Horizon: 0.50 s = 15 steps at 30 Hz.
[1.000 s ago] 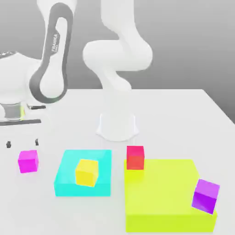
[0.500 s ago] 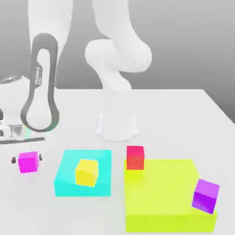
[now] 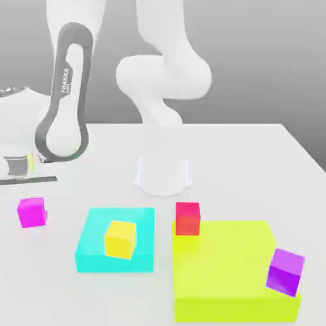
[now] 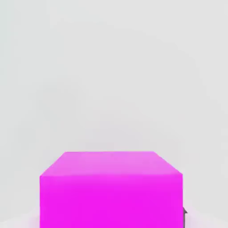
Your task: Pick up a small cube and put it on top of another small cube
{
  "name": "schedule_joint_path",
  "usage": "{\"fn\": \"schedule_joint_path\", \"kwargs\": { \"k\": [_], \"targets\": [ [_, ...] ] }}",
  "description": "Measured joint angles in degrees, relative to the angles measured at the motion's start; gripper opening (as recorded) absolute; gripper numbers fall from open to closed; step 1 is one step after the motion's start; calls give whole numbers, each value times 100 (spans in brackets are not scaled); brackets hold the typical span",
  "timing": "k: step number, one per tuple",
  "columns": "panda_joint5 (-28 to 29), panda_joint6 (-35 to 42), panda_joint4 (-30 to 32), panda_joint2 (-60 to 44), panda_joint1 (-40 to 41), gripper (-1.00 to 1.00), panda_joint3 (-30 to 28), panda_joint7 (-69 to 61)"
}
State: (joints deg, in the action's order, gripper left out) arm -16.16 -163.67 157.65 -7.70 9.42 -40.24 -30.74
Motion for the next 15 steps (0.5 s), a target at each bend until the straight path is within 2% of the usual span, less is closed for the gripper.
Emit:
{"fn": "schedule_joint_path", "kwargs": {
  "k": [4,9,15],
  "targets": [
    [745,265,35,333,-165,-100,-283,582],
    [562,1123,-12,863,-1258,-100,278,-85],
    [1062,2084,165,1944,-2084,-100,1035,-611]
  ]
}}
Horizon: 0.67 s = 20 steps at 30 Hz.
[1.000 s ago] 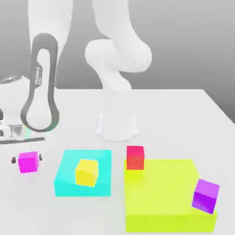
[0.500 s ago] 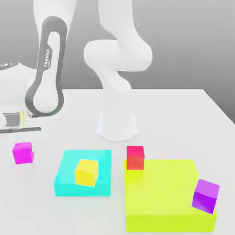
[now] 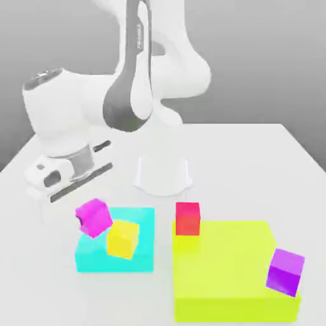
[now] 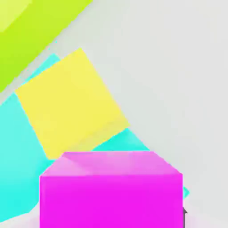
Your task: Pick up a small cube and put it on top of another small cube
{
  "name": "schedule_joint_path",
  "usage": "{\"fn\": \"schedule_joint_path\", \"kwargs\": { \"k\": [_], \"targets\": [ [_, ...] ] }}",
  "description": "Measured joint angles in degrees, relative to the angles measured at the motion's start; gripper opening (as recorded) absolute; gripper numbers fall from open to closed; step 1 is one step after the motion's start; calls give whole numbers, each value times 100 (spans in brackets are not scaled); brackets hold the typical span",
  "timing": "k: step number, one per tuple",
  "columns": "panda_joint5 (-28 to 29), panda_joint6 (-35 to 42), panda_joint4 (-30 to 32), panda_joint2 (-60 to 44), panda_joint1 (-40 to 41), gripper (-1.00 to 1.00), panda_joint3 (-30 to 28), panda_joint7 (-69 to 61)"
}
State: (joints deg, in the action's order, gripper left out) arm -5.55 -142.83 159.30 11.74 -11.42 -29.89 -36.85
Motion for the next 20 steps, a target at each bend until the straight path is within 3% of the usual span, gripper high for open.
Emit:
{"fn": "schedule_joint_path", "kwargs": {
  "k": [10,12,17,18,20],
  "targets": [
    [1311,945,788,2099,-818,-100,1613,-533],
    [1465,771,1019,2238,-853,-100,1756,-597],
    [1571,-356,1298,1416,-897,-100,1695,-612],
    [1582,-585,1343,1233,-899,100,1676,-614],
    [1582,-584,1343,1233,-899,100,1676,-614]
  ]
}}
